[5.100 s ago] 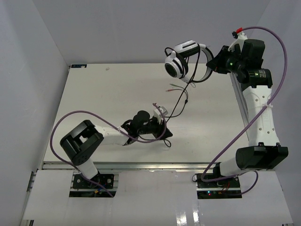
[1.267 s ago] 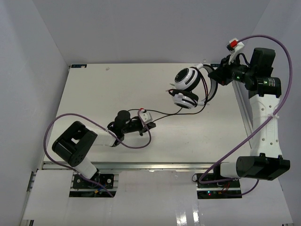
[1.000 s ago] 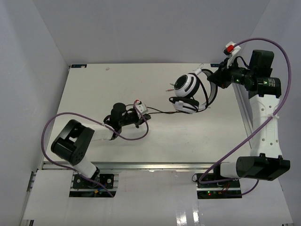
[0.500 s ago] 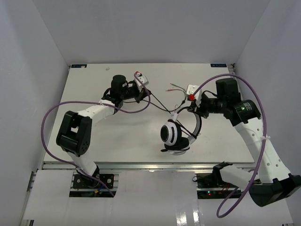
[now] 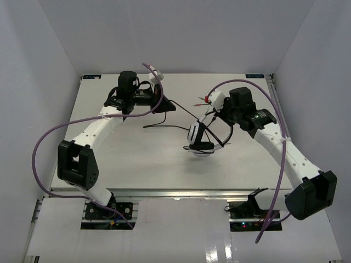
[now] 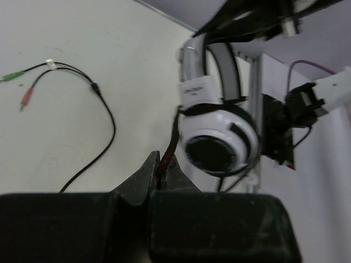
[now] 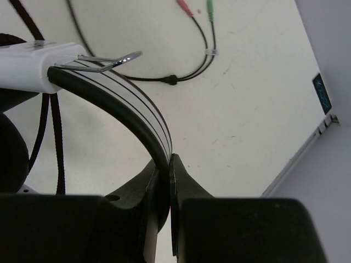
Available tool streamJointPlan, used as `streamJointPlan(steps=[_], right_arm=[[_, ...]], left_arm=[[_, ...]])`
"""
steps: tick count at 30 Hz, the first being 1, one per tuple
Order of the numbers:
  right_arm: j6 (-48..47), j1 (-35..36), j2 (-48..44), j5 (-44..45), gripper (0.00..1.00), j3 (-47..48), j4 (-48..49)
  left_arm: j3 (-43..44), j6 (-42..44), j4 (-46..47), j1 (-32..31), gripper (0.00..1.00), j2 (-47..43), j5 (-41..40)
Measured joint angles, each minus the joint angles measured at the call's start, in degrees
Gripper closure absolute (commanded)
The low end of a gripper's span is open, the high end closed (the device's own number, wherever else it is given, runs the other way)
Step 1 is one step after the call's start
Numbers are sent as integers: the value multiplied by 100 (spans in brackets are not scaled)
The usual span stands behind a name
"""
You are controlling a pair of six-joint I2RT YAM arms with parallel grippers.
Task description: Wrap the headphones
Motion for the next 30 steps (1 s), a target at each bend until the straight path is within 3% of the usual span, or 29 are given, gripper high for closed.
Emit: streamJointPlan(steps=[7,14,17,24,30], right_arm=[[614,518,855,1457,92,523,808],[1760,616,1694,2115,92,1614,917],[2167,609,1880,2080,92,1862,769],[2835,112,1946,1543,92,2024,115],[3243,-391,1943,1176,92,2348,-12]], left_arm=[[154,-1441,-73,-307,100,-265,510],[-296,-3297,869,-1169,99,-333,85],[-499,-3822,1215,-1765,90,-205,-462],[-1120,-4290,1717,-2628,36,-56,-1697],[-1525,-3777,1933,-3097,27,-172,-2819]])
